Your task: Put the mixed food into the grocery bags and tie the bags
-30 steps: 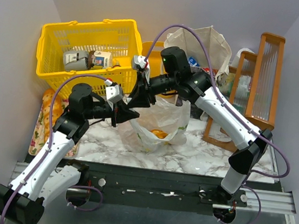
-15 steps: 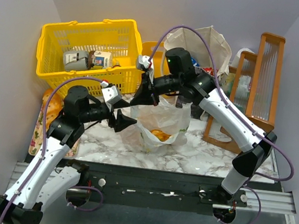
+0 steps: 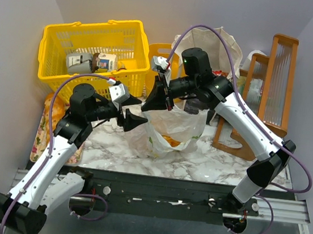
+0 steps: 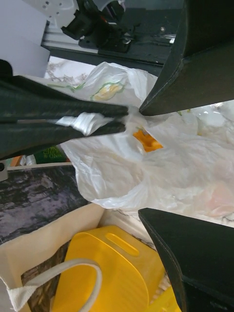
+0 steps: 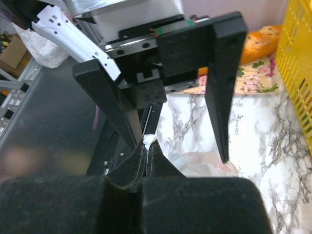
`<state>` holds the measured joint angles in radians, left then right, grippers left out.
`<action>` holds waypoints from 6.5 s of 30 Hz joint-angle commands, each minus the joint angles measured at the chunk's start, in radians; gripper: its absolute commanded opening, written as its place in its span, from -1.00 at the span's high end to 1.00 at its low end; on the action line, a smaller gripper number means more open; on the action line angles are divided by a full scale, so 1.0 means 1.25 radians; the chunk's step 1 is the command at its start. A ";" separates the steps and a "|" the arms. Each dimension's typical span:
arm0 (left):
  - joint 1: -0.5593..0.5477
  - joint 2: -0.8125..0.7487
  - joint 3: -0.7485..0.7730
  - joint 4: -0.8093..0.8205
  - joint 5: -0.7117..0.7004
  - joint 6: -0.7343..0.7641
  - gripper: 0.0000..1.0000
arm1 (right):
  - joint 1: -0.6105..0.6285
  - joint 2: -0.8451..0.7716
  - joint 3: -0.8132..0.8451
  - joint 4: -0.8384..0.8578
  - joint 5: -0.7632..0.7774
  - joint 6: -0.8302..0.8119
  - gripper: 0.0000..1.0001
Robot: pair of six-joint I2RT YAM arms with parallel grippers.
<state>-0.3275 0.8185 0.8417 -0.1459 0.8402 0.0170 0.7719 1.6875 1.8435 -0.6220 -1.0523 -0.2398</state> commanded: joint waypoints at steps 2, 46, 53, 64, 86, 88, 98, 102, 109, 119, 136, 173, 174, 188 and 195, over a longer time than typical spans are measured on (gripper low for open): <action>0.001 0.041 0.006 0.153 0.086 -0.083 -0.71 | -0.005 -0.018 -0.013 0.020 -0.066 0.005 0.99; -0.037 0.118 -0.086 0.273 0.108 -0.233 1.00 | -0.057 -0.018 -0.041 0.149 -0.070 0.116 0.42; 0.034 0.128 -0.054 0.207 0.119 -0.203 1.00 | -0.220 -0.161 -0.145 0.156 -0.086 0.091 -0.76; 0.066 0.136 -0.059 0.221 0.146 -0.221 1.00 | -0.339 -0.304 -0.343 0.183 -0.162 0.019 -0.86; 0.073 0.136 -0.081 0.251 0.123 -0.249 1.00 | -0.404 -0.274 -0.535 0.187 -0.263 -0.038 -0.12; 0.077 0.121 -0.088 0.247 0.099 -0.254 1.00 | -0.405 -0.266 -0.537 0.187 -0.243 -0.018 0.84; 0.167 -0.007 -0.176 0.152 -0.133 -0.317 1.00 | -0.421 -0.408 -0.650 0.318 0.177 0.189 0.99; 0.179 -0.015 -0.201 0.118 -0.207 -0.368 1.00 | -0.429 -0.447 -0.697 0.311 0.409 0.341 0.99; 0.183 -0.026 -0.234 0.021 -0.396 -0.414 1.00 | -0.437 -0.464 -0.796 0.293 0.726 0.413 0.99; 0.188 -0.037 -0.245 -0.095 -0.555 -0.431 1.00 | -0.462 -0.472 -0.867 0.298 0.822 0.409 0.99; -0.003 0.084 -0.065 0.006 -0.423 -0.281 1.00 | -0.405 -0.544 -0.785 0.360 0.655 0.333 0.99; -0.215 0.561 0.357 -0.275 0.025 -0.035 1.00 | -0.136 -0.395 -0.671 0.442 0.325 0.199 0.34; -0.213 0.554 0.353 -0.289 0.025 -0.026 1.00 | -0.136 -0.396 -0.670 0.441 0.326 0.200 0.24; -0.172 0.506 0.321 -0.304 0.040 0.015 1.00 | -0.138 -0.455 -0.699 0.408 0.394 0.210 -0.37; -0.164 0.490 0.308 -0.292 0.047 0.009 1.00 | -0.151 -0.500 -0.596 0.233 0.588 0.154 -0.64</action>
<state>-0.5373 1.4609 1.2446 -0.5056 0.8574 0.0162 0.5953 1.0824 0.9943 -0.1795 -0.5026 0.0055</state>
